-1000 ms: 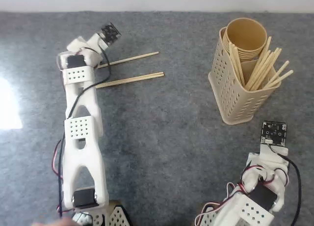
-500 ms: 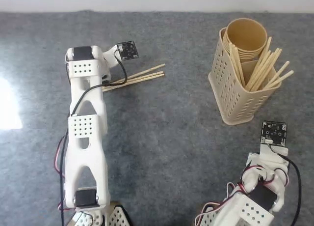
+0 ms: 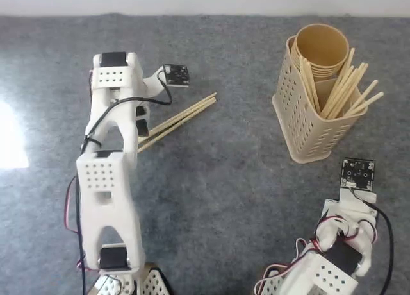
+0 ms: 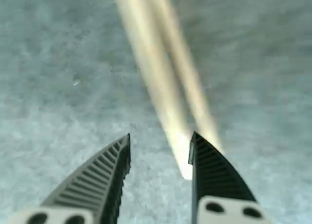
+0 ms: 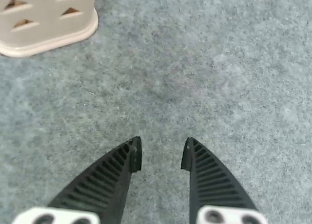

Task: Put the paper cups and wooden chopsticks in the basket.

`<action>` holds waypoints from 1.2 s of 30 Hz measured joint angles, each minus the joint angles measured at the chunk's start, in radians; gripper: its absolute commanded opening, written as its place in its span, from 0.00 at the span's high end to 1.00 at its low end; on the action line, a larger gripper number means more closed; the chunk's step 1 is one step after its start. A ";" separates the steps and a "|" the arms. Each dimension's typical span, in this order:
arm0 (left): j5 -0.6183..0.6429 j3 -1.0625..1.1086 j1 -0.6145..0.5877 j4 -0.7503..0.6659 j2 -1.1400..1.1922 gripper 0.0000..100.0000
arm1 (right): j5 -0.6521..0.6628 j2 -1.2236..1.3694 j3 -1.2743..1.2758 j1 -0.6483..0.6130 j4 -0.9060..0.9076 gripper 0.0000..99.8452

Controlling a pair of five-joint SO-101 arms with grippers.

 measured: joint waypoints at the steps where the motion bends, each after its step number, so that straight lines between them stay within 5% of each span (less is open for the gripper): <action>1: 0.000 0.044 0.008 -0.002 -0.049 0.80 | 0.000 0.000 0.000 0.000 0.000 0.85; 15: 0.180 0.241 0.012 -0.069 -0.212 0.80 | 0.000 0.000 0.000 0.000 0.000 0.85; 29: 0.232 0.474 0.035 -0.382 -0.212 0.80 | 0.002 0.000 0.000 0.000 0.000 0.85; 36: 0.235 0.531 0.035 -0.413 -0.221 0.99 | 0.002 0.000 0.000 0.000 0.000 0.85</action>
